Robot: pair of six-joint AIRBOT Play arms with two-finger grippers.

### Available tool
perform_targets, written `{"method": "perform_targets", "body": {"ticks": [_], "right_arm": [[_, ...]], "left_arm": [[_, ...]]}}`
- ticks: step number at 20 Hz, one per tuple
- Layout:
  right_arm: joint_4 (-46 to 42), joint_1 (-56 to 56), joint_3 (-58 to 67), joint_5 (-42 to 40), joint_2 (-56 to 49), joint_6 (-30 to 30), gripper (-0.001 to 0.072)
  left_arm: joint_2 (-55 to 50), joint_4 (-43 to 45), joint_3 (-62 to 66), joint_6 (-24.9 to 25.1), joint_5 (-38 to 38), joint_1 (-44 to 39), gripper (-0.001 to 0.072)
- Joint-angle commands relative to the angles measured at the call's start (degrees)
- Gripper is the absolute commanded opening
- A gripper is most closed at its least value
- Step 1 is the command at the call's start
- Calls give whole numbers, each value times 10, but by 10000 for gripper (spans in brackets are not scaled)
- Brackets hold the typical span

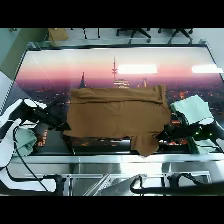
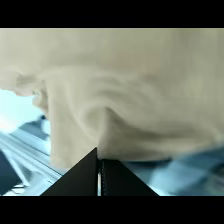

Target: Fold the shirts.

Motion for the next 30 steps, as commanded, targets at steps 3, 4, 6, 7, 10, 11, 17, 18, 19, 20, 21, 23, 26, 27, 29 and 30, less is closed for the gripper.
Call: {"method": "perform_targets", "body": {"ticks": [3, 4, 6, 7, 10, 11, 17, 18, 19, 20, 21, 23, 26, 27, 29, 30], "right_arm": [[-200, 2, 12, 93, 132, 158, 30], [-199, 2, 12, 93, 155, 157, 30], [-188, 2, 12, 77, 187, 143, 30], [-157, 2, 13, 59, 197, 118, 30], [-32, 2, 32, -14, 183, 48, 30], [12, 2, 48, -36, 161, 22, 30], [172, 29, 192, -126, -45, -96, 30], [172, 45, 216, -141, -85, -104, 30], [172, 57, 237, -159, -120, -113, 30], [172, 67, 257, -177, -156, -121, 31], [172, 75, 275, -190, -187, -125, 30], [172, 88, 303, -197, -241, -132, 31], [165, 93, 320, -199, -276, -133, 45], [154, 89, 329, -192, -273, -132, 153], [113, 69, 350, -158, -258, -131, 408], [85, 56, 352, -151, -249, -123, 509]], "left_arm": [[105, 153, -49, -64, -84, 11, 15], [122, 153, -72, -64, -80, 16, 15], [146, 153, -112, -64, -70, 28, 15], [155, 153, -118, -64, -63, 35, 15], [163, 148, -75, -64, -54, 36, 16], [163, 148, -52, -64, -53, 31, 16], [73, 71, 96, -65, -6, -15, 16], [42, 68, 123, -65, 8, -23, 17], [8, 69, 151, -67, 17, -28, 17], [-23, 69, 176, -73, 24, -29, 17], [-57, 69, 201, -82, 26, -28, 17], [-116, 68, 238, -84, 22, -28, 19], [-179, 49, 280, -83, -1, -30, 23], [-191, 42, 296, -83, -16, -30, 110], [-198, 43, 333, -83, -52, -30, 684], [-195, 45, 351, -83, -64, -28, 673]]}}
